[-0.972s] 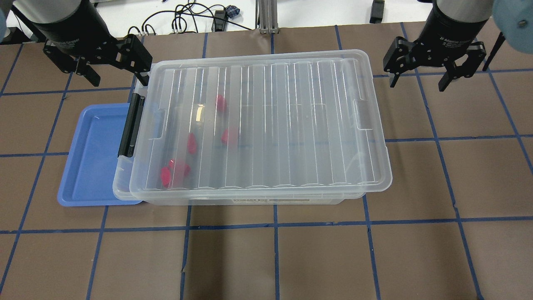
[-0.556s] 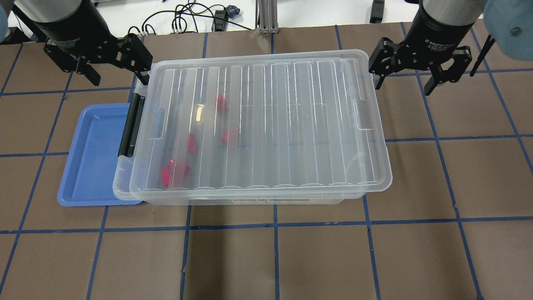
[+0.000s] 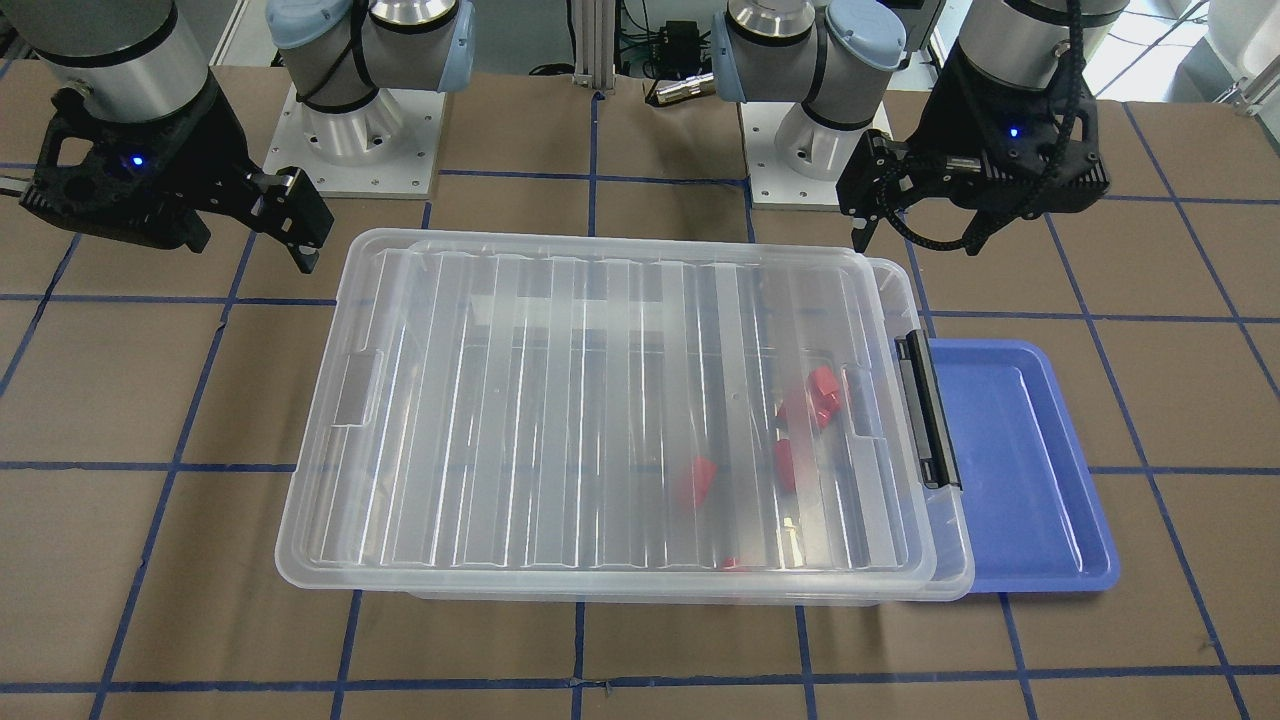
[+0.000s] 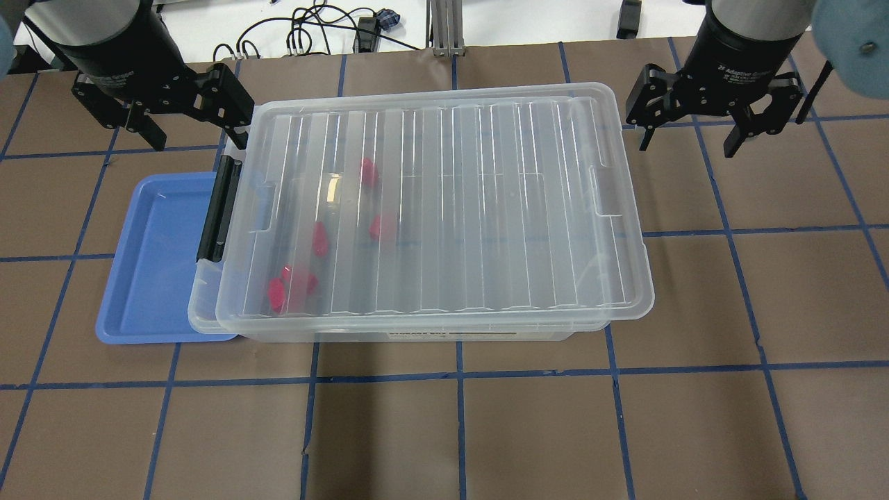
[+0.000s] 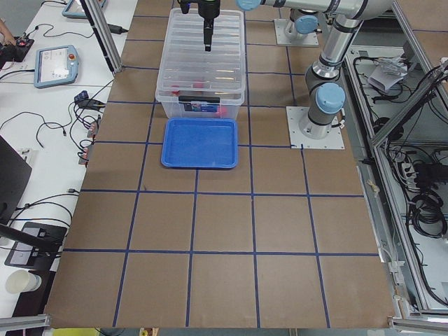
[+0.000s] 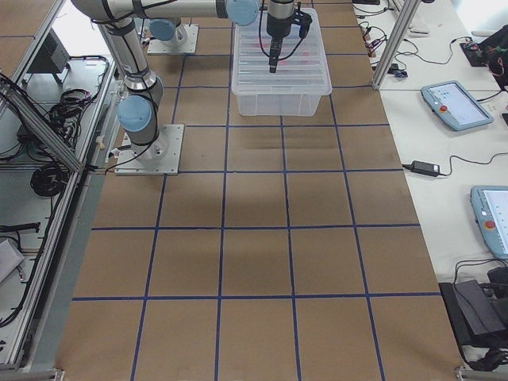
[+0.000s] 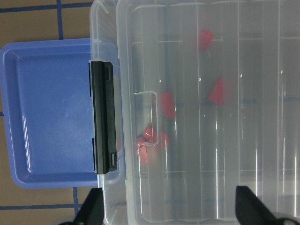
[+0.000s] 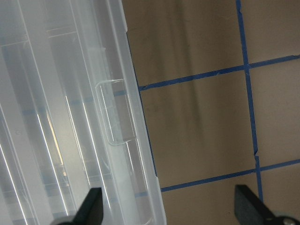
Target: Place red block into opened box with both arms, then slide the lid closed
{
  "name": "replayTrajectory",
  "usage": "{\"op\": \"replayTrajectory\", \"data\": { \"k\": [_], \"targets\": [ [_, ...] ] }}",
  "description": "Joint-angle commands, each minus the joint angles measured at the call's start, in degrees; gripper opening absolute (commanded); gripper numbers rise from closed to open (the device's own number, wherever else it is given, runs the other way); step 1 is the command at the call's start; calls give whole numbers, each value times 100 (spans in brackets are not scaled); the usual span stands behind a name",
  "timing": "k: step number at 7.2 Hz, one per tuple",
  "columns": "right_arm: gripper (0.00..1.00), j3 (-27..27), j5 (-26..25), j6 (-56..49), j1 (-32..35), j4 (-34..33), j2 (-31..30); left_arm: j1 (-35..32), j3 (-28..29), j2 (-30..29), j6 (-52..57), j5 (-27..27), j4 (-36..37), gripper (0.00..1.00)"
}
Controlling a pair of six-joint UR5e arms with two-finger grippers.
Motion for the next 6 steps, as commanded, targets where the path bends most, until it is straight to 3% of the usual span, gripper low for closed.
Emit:
{"op": "replayTrajectory", "data": {
  "k": [1, 6],
  "targets": [
    [100, -11, -11, 25, 0, -13, -21, -16, -12, -178, -56, -30, 69, 100],
    [100, 41, -55, 25, 0, -22, -91, -351, -38, -197, -426, 22, 245, 100]
  ]
}}
